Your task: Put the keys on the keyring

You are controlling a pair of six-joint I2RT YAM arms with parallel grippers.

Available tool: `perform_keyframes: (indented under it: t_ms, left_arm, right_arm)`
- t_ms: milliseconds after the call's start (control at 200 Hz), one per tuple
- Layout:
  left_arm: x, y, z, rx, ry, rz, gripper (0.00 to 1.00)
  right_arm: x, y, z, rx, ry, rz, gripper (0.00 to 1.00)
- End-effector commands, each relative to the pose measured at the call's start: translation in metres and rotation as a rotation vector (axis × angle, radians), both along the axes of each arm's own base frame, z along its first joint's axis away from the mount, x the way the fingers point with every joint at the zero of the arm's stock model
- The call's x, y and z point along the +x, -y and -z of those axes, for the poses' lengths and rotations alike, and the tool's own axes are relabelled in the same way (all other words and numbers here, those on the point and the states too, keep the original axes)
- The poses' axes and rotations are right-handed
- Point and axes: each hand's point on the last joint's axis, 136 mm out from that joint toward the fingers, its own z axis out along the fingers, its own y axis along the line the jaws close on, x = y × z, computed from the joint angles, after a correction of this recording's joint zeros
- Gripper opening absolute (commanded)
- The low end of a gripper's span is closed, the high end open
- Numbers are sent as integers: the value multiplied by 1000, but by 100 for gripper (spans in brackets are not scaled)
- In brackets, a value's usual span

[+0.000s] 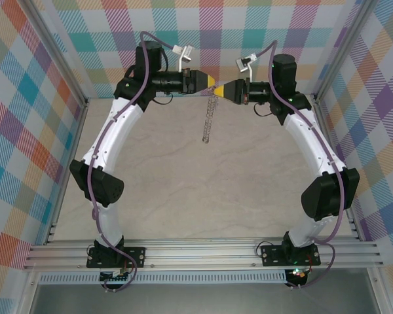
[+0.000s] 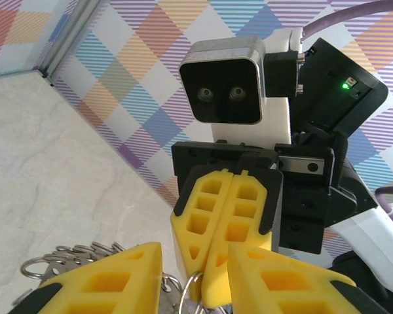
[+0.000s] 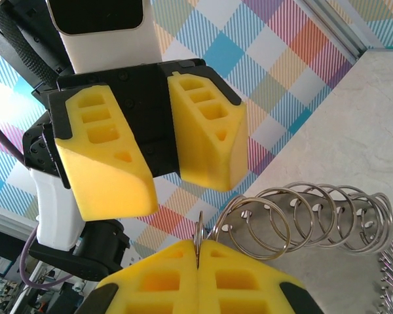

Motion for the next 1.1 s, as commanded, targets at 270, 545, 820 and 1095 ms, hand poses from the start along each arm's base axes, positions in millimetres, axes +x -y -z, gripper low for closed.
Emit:
perform_keyframes:
  t_ms: [270, 545, 820, 1095]
  left_arm:
    - [-8, -2, -12, -37, 5, 54, 31]
    - [-6, 0, 1, -24, -23, 53, 32]
    - [-7, 2, 6, -25, -31, 70, 29]
    - [-9, 2, 12, -7, -32, 62, 29]
  right_arm:
    - [-1, 6, -8, 34, 37, -23, 0]
    - [0, 6, -10, 44, 40, -20, 0]
    - [2, 7, -8, 49, 34, -10, 0]
    - [1, 7, -9, 56, 35, -8, 0]
